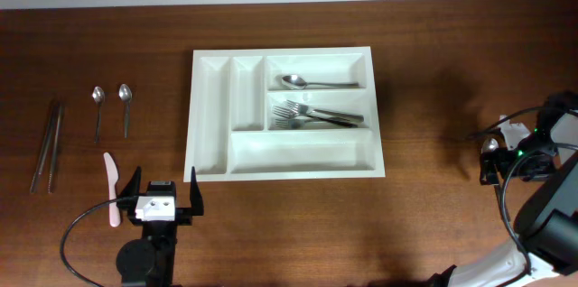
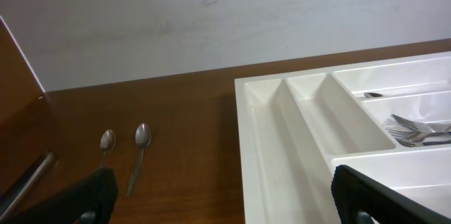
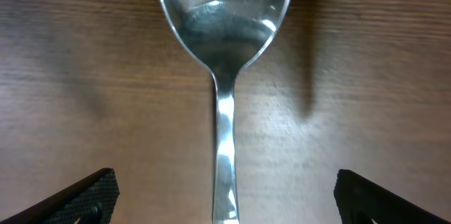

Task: Pack container
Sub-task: 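Lower the right gripper onto the spoon and close on its neck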

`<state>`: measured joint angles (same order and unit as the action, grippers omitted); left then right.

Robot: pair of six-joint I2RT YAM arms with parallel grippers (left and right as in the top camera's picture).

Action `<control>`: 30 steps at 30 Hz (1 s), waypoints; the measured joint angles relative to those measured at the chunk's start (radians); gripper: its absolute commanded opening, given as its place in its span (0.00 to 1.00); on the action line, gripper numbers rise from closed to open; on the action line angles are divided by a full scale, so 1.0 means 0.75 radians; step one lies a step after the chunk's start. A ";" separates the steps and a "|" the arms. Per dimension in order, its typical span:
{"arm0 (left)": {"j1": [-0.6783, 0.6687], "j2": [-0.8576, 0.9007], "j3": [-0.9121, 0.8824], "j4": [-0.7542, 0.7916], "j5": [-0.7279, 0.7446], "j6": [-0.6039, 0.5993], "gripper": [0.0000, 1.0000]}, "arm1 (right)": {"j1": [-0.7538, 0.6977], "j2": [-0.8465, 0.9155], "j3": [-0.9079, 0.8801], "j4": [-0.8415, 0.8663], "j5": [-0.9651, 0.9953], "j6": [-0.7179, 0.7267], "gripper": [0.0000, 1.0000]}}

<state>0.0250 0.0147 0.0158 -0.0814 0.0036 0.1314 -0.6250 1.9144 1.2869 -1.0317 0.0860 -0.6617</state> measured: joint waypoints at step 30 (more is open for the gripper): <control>0.000 0.000 -0.001 0.000 0.000 0.000 0.99 | 0.006 0.093 -0.002 0.137 -0.022 0.050 1.00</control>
<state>0.0250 0.0147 0.0154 -0.0814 0.0036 0.1314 -0.6209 1.9842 1.2854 -0.9291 0.0696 -0.6243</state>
